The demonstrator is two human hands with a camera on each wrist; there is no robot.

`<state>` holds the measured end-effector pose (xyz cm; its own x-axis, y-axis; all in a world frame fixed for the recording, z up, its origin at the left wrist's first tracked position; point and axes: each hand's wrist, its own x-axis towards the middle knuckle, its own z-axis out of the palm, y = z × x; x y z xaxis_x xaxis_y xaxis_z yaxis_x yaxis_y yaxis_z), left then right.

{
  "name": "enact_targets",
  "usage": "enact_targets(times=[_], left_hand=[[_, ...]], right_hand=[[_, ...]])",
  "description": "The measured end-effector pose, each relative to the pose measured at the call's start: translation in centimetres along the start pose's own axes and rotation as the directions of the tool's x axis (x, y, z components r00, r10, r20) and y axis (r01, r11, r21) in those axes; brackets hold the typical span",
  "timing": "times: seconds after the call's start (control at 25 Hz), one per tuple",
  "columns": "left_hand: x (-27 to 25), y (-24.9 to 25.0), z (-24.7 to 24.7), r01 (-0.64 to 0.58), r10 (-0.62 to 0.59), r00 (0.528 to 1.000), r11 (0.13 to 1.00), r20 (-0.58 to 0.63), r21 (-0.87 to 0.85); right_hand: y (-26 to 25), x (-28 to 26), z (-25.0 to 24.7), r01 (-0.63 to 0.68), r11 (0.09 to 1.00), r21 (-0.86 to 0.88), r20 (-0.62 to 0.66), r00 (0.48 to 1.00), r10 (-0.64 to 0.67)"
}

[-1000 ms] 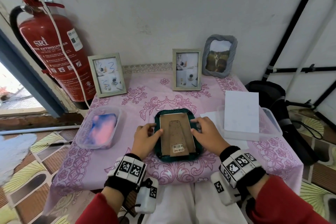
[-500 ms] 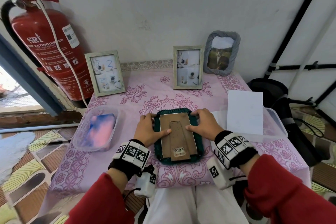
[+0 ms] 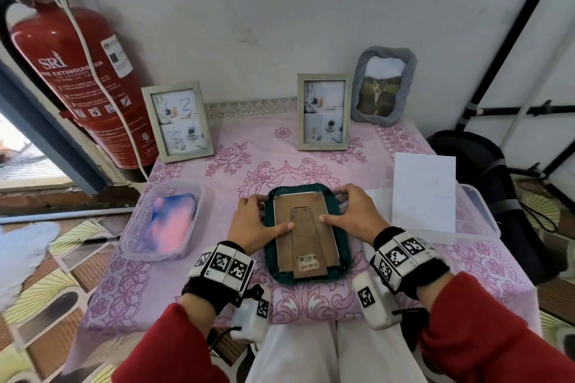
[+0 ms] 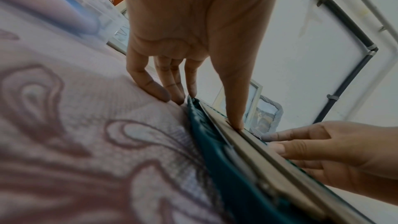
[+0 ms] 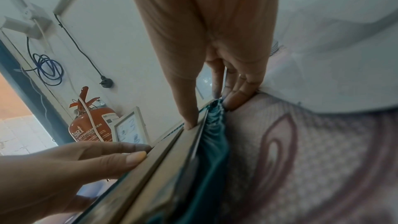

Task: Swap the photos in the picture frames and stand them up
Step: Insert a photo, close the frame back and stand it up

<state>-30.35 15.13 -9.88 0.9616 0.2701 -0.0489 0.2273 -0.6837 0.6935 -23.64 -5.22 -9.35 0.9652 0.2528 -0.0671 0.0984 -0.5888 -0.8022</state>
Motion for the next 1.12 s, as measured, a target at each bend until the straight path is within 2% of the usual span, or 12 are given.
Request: enact_targets(times=[0.32,0.56,1.12], left_hand=[[0.1,-0.09,0.05,-0.001,0.001,1.0,1.0,0.001,-0.013],[0.24,-0.03,0.04,0.01,-0.01,1.0,1.0,0.02,-0.026],[0.27,-0.07,0.34,0.009,-0.008,1.0,0.999,0.03,-0.036]], right_hand=[[0.18,0.08,0.04,0.009,1.0,-0.008,0.021,1.0,-0.009],[-0.01,0.67,0.11,-0.042,0.998,0.053,0.064,0.997,0.039],[0.02,0.54,0.1,-0.068,0.994,0.09,0.096,0.994,0.059]])
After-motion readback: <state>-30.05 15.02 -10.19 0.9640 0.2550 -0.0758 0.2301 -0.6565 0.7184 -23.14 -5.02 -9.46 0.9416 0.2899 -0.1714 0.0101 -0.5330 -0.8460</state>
